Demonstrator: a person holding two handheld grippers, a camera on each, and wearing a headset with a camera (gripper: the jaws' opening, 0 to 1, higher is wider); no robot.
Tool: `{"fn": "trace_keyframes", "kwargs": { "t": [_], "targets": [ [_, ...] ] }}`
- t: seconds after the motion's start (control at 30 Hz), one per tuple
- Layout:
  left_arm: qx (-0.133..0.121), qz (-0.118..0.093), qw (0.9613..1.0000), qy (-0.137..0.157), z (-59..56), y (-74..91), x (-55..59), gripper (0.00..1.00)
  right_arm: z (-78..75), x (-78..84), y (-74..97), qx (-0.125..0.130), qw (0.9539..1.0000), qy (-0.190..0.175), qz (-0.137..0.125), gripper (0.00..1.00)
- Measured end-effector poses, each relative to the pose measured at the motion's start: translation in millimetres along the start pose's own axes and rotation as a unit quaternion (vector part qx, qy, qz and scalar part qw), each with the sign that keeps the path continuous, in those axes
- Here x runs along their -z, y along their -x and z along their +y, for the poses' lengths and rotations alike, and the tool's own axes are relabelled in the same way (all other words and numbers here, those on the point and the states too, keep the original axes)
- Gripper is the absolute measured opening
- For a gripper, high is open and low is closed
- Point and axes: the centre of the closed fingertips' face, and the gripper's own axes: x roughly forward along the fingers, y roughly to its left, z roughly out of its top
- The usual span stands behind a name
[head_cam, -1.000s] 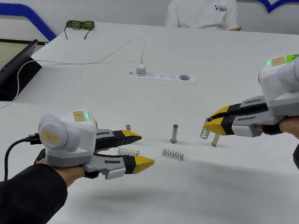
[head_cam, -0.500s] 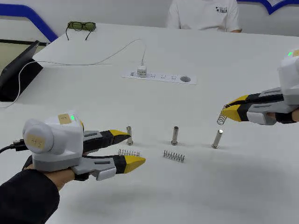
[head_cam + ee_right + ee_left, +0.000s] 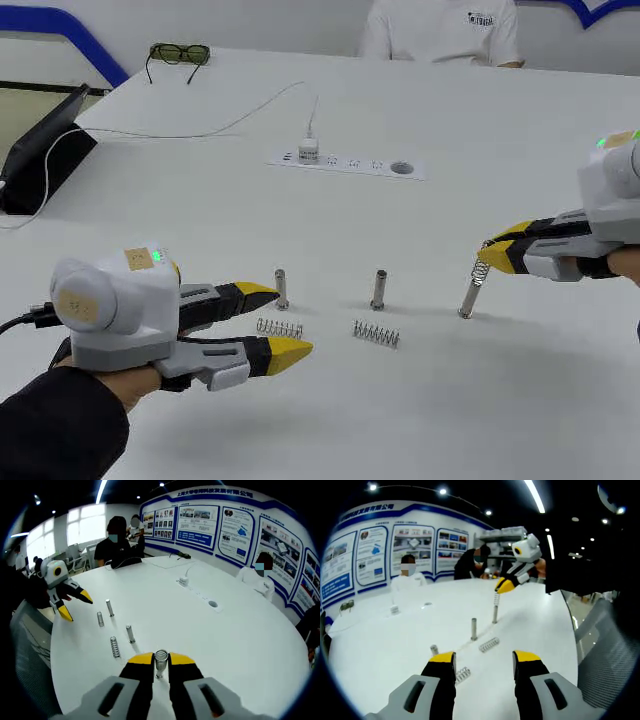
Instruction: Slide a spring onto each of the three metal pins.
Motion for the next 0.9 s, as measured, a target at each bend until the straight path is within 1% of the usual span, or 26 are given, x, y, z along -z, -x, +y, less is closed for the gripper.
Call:
{"fn": "trace_keyframes", "kwargs": {
  "t": [0.17, 0.37, 0.6, 0.9],
  "targets": [
    [-0.002, 0.000, 1.0000, 0.002, 2.1, 0.9, 1.0, 0.46, 0.2, 4.1, -3.1, -0.001, 1.0000, -0.002, 0.004, 0.12],
    [-0.002, 0.000, 1.0000, 0.003, 2.1, 0.6, 1.5, 0.46, -1.1, 14.6, -9.3, 0.000, 0.9999, -0.009, 0.011, 0.12],
    [-0.001, 0.000, 1.0000, 0.004, 2.5, -0.4, 2.0, 0.46, -0.2, 29.4, -21.5, 0.000, 0.9996, -0.022, 0.018, 0.12],
    [-0.001, 0.001, 1.0000, 0.004, 2.3, -0.4, 2.9, 0.46, 0.7, 40.7, -30.3, 0.005, 0.9992, -0.033, 0.023, 0.12]
  ]
}}
